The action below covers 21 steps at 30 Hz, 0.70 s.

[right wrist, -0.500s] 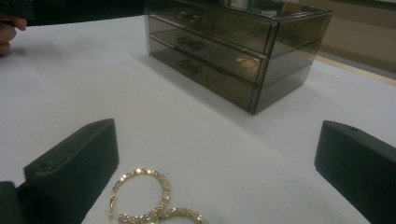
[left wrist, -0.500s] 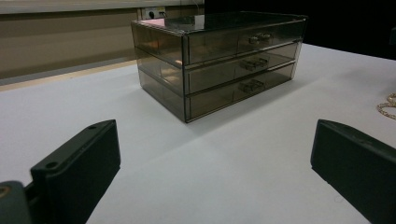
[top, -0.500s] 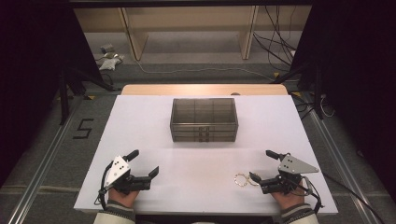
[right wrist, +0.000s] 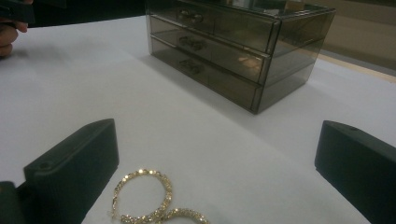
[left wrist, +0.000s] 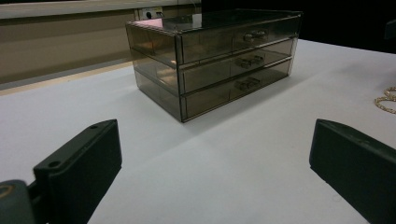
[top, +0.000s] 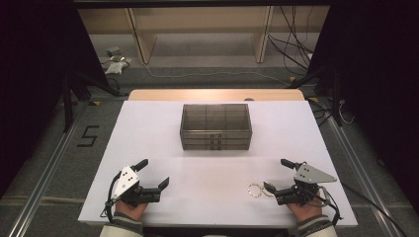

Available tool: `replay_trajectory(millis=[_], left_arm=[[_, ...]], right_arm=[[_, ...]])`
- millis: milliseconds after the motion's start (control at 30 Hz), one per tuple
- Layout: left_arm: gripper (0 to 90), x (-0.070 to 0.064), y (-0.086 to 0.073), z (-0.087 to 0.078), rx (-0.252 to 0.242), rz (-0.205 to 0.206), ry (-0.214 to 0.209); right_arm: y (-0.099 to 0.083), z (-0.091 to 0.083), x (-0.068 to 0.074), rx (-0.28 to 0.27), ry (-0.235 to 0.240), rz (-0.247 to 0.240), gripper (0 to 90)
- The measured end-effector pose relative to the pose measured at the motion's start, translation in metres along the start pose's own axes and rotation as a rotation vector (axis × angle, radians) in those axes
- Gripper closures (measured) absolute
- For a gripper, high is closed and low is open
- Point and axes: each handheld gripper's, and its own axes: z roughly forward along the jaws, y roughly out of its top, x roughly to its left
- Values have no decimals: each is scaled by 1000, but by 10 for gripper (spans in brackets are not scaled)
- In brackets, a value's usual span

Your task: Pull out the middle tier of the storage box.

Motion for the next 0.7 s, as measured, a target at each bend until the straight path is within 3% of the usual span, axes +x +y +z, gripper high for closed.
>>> replay_trajectory(millis=[467, 600, 700], left_arm=[[28, 0, 0, 1, 4, -2, 1], [29, -1, 0, 1, 6, 4, 3], [29, -1, 0, 1, 8, 1, 5]], right_arm=[[6, 3, 0, 10, -4, 23, 6], [18, 7, 4, 19, 12, 10, 9], [29, 9, 8, 26, 53, 13, 10]])
